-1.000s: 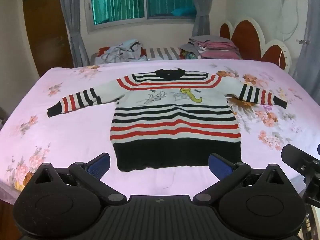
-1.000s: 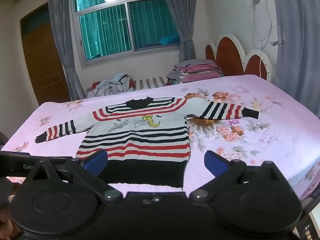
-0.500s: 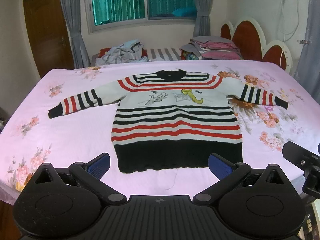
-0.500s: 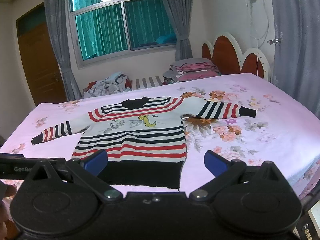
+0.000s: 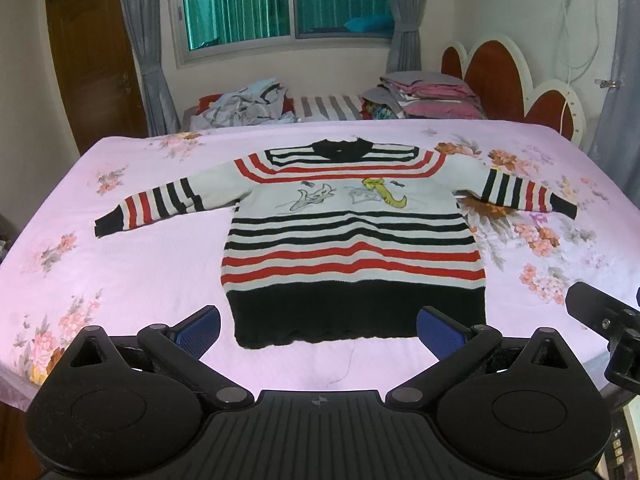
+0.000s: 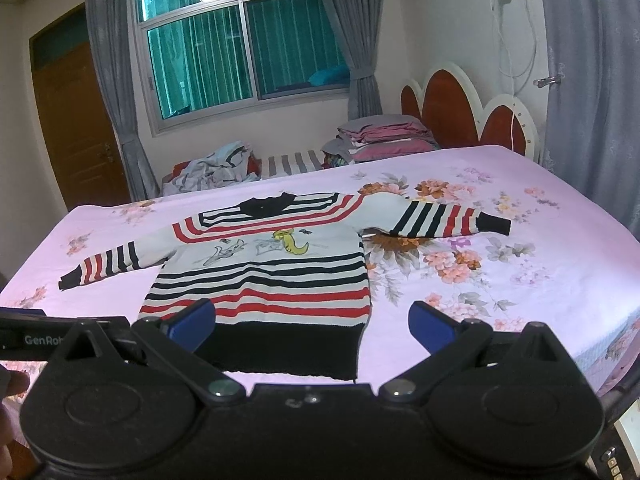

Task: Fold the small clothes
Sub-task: 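Move both grippers toward the spread striped sweater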

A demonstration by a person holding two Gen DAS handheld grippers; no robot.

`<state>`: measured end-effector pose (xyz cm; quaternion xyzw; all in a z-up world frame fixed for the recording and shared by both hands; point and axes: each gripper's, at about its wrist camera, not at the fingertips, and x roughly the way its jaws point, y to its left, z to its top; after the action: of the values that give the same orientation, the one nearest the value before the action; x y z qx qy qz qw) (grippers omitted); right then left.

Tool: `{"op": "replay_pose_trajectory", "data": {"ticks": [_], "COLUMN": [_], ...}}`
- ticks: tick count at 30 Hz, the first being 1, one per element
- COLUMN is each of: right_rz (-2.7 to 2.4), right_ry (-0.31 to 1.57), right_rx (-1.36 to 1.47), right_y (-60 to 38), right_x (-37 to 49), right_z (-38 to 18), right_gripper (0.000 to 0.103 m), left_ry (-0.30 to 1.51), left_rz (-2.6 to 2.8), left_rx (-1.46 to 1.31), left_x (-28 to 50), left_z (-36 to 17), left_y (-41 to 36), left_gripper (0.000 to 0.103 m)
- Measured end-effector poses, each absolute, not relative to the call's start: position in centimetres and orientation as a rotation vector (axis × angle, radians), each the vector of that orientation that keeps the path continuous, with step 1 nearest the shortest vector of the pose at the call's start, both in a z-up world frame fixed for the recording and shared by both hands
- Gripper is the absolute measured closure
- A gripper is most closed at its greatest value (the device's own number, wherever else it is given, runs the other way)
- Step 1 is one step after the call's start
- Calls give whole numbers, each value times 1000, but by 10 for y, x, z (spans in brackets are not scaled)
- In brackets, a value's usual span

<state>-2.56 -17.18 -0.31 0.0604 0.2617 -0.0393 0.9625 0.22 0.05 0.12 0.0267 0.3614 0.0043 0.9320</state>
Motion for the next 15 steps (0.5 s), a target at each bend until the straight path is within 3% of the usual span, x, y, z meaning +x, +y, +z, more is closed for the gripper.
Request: {"op": "replay_pose_trajectory", "data": {"ticks": [15], "right_rz": [-92], "right_ry": [532], "right_rx": [119], "right_y": [-168], "right_x": [-22], "right_z": [-4], "right_gripper": [0], "left_ry": [740], "left_rz": [11], "left_rx": [56], "left_x": [6], "left_z": [0], "left_y": [0], "left_gripper": [0]}}
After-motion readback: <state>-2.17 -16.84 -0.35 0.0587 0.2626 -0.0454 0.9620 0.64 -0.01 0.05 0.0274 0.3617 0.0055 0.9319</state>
